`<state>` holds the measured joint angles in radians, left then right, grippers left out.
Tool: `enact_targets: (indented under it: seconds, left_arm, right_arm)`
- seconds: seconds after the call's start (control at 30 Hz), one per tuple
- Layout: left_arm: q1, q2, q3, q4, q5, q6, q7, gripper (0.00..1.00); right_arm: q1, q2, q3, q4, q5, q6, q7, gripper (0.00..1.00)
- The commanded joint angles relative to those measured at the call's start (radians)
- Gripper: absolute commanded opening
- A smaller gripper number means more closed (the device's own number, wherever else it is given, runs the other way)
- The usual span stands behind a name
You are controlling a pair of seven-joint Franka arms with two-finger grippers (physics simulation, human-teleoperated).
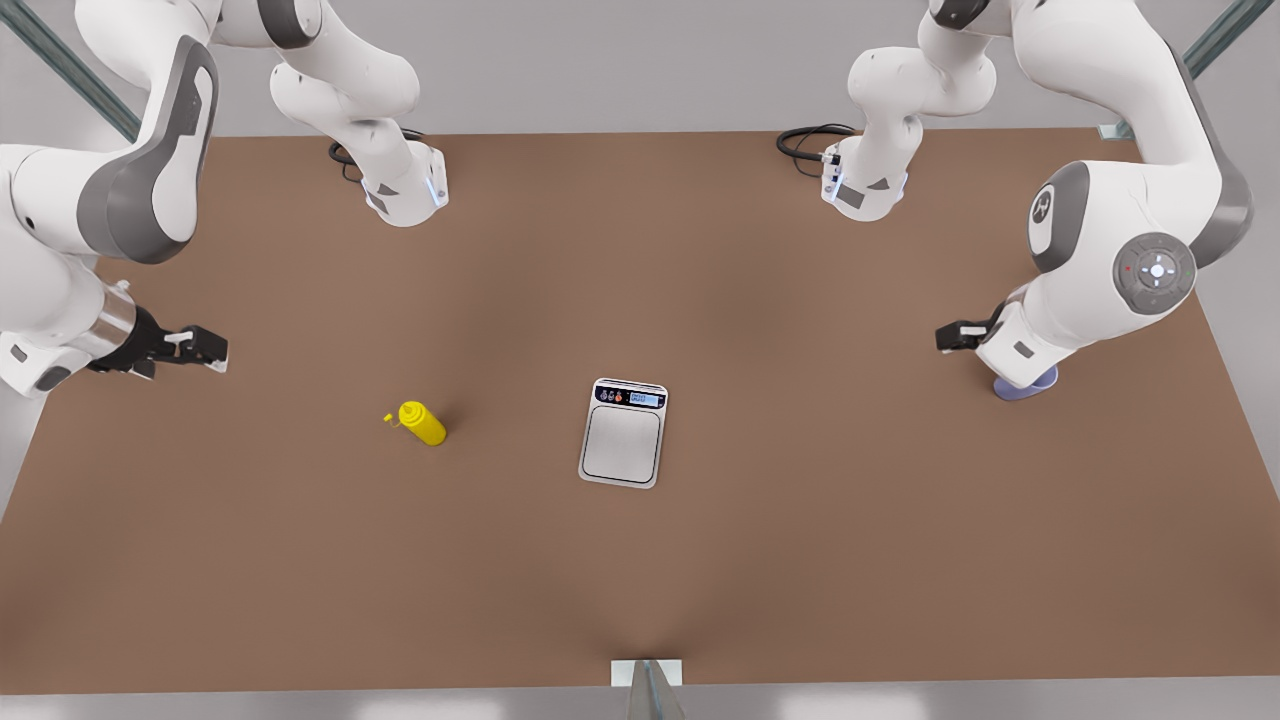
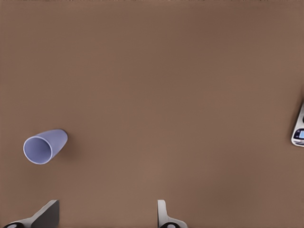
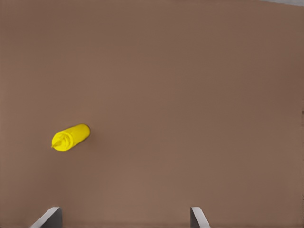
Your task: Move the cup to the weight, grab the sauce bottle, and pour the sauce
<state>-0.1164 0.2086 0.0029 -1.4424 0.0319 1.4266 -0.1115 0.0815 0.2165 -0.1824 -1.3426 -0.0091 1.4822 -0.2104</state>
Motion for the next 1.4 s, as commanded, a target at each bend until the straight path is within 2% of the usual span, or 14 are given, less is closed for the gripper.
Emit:
enact_targets:
  seconds: [0.0,0.03,0.1,0.13,0.2,0.3,0.4,0.5,0.57,0.77,1.13,1.17,1.23,1.37]
  left_arm:
    - [0.0,0.0,0.0,0.0,0.002,0.015,0.006,1.0]
    - [0.004,0.003,0.006,0.0,0.002,0.018,0.009,1.0]
    - [0.041,0.02,0.103,-0.068,-0.004,0.093,0.096,1.0]
    - [0.107,0.058,0.121,-0.093,-0.012,0.133,0.202,1.0]
    - [0.253,0.107,0.149,-0.2,-0.033,0.371,0.476,1.0]
    - [0.334,0.106,0.244,-0.36,-0.033,0.647,0.748,1.0]
    - [0.351,0.121,0.262,-0.498,-0.035,0.804,0.759,1.0]
    - [0.373,0.123,0.265,-0.544,-0.035,0.827,0.86,1.0]
    - [0.374,0.124,0.267,-0.581,-0.035,0.859,0.86,1.0]
    - [0.374,0.147,0.267,-0.596,-0.087,0.836,0.857,1.0]
    - [0.373,0.199,0.265,-0.605,-0.153,0.842,0.859,1.0]
    - [0.373,0.206,0.265,-0.605,-0.153,0.845,0.857,0.9]
    - [0.371,0.206,0.265,-0.605,-0.153,0.836,0.855,0.47]
    - [0.363,0.204,0.264,-0.604,-0.153,0.807,0.849,0.21]
  right_arm:
    - [0.0,-0.006,0.0,-0.004,-0.003,-0.006,-0.122,1.0]
    - [0.001,-0.003,0.0,-0.004,-0.005,-0.006,-0.122,1.0]
    - [-0.005,0.011,-0.002,-0.047,0.086,-0.005,-0.174,1.0]
    - [-0.061,0.024,-0.002,-0.153,0.19,-0.005,-0.3,1.0]
    - [-0.135,0.087,-0.002,-0.289,0.371,-0.003,-0.544,1.0]
    - [-0.207,0.196,-0.002,-0.337,0.521,-0.005,-0.937,1.0]
    - [-0.235,0.261,-0.002,-0.329,0.598,0.007,-1.354,1.0]
    - [-0.236,0.322,-0.002,-0.331,0.613,0.009,-1.733,1.0]
    - [-0.236,0.348,-0.002,-0.313,0.709,0.036,-1.937,1.0]
    - [-0.23,0.446,0.001,-0.293,0.877,0.066,-2.344,1.0]
    - [-0.232,0.555,0.023,-0.282,1.075,0.013,-2.545,1.0]
    - [-0.232,0.573,0.024,-0.282,1.1,-0.013,-2.546,1.0]
    - [-0.236,0.6,0.024,-0.286,1.11,-0.017,-2.551,1.0]
    - [-0.236,0.63,0.024,-0.305,1.138,-0.072,-2.572,1.0]
